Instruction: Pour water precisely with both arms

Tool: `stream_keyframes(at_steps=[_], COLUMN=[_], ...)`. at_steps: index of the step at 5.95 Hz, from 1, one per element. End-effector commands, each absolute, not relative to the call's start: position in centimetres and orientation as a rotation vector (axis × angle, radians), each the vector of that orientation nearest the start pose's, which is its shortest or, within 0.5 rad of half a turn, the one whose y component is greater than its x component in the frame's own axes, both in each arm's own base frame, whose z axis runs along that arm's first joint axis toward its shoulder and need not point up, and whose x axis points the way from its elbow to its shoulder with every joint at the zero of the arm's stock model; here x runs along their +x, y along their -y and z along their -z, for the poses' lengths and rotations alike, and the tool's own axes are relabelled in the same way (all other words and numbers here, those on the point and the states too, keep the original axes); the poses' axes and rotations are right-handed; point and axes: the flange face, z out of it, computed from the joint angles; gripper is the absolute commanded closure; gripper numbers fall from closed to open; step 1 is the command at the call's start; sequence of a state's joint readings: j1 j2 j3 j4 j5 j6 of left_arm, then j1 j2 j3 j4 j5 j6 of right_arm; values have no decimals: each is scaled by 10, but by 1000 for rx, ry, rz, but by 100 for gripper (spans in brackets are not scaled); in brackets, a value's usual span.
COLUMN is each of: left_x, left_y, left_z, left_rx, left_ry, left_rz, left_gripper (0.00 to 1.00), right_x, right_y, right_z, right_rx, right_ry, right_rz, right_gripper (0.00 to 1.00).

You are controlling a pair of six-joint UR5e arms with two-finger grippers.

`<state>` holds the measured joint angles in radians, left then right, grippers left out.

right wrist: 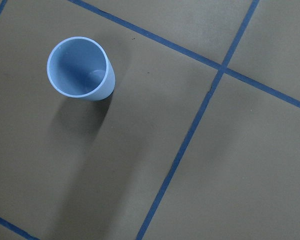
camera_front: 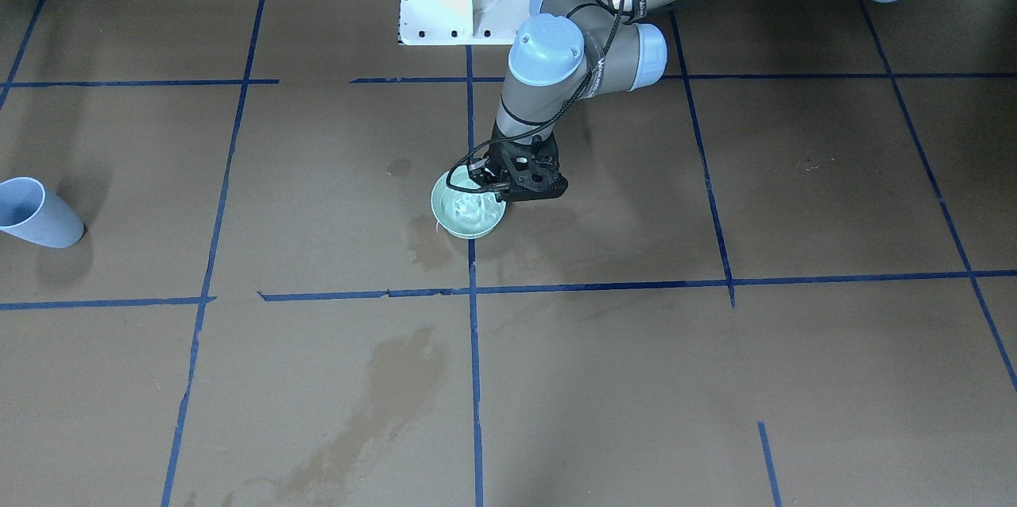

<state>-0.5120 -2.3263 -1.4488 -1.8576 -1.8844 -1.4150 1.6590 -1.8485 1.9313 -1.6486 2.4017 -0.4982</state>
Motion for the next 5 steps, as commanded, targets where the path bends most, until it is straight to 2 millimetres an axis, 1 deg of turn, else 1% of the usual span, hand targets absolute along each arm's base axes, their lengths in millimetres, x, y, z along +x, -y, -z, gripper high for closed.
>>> stream_keyframes(at_steps=[1,2,3,4,5], left_x=[584,564,532,508,492], left_y=[455,450,445,439,441], left_z=[-210,-226,-240,-251,-262], left_rx=[36,40,58,97,111], left_ry=[-976,-979,-993,-998,-990], left_rz=[191,190,185,139,129], left_gripper=[100,100,100,100,100], right_x=[95,95,95,96,95], right_y=[364,368,369,369,369], right_z=[-611,-612,-615,-616,-616], right_rx=[238,232,227,227,225], right_ry=[794,789,788,783,783], right_rz=[380,373,371,372,372], right_gripper=[0,0,0,0,0])
